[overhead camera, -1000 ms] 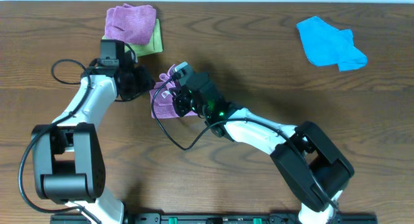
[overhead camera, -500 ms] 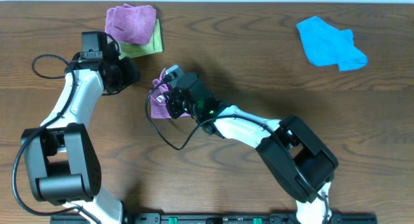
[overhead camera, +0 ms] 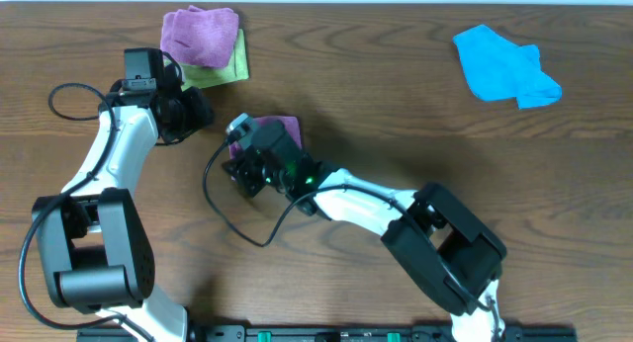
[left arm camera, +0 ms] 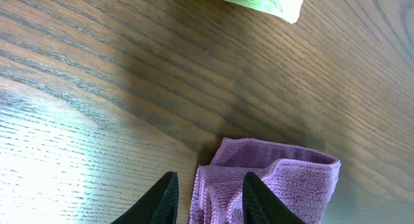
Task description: Fold the cloth
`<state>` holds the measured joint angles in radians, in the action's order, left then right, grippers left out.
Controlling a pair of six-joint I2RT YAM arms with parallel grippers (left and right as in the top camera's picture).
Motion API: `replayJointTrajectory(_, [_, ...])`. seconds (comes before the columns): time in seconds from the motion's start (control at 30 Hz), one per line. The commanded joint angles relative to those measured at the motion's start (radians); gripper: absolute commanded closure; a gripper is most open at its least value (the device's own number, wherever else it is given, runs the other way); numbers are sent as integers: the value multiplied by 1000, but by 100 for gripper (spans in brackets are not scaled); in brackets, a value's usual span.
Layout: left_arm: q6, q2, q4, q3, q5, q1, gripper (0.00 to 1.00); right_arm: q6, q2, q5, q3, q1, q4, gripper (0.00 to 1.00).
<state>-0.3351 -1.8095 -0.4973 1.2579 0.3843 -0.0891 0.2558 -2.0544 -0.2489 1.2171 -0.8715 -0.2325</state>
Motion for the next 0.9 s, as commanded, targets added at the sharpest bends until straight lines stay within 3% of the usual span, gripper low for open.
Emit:
replayJointTrajectory(0.0, [22, 45, -3, 21, -22, -9, 65, 21, -8, -40, 21, -33, 2, 68])
replayJointTrajectory(0.07, [21, 56, -3, 21, -23, -17, 64, 21, -8, -39, 21, -45, 2, 68])
replayJointTrajectory(0.13, [21, 67, -5, 21, -22, -31, 55, 21, -4, -39, 21, -47, 1, 68])
replayJointTrajectory(0.37, [21, 117, -27, 21, -21, -74, 40, 20, 83, -4, 21, -8, 32, 71])
replayJointTrajectory(0.53, [21, 152, -31, 21, -21, -89, 35, 20, 133, 84, 21, 26, 129, 67])
replayJointTrajectory(0.7, [21, 162, -47, 21, -20, -89, 28, 21, 72, 80, 21, 34, 161, 67])
replayJointTrajectory(0.8, [21, 162, -56, 21, -20, -89, 27, 46, 27, 80, 21, 34, 143, 73])
replayJointTrajectory(0.87, [21, 162, -57, 21, -19, -89, 27, 73, -11, 56, 21, 34, 111, 85])
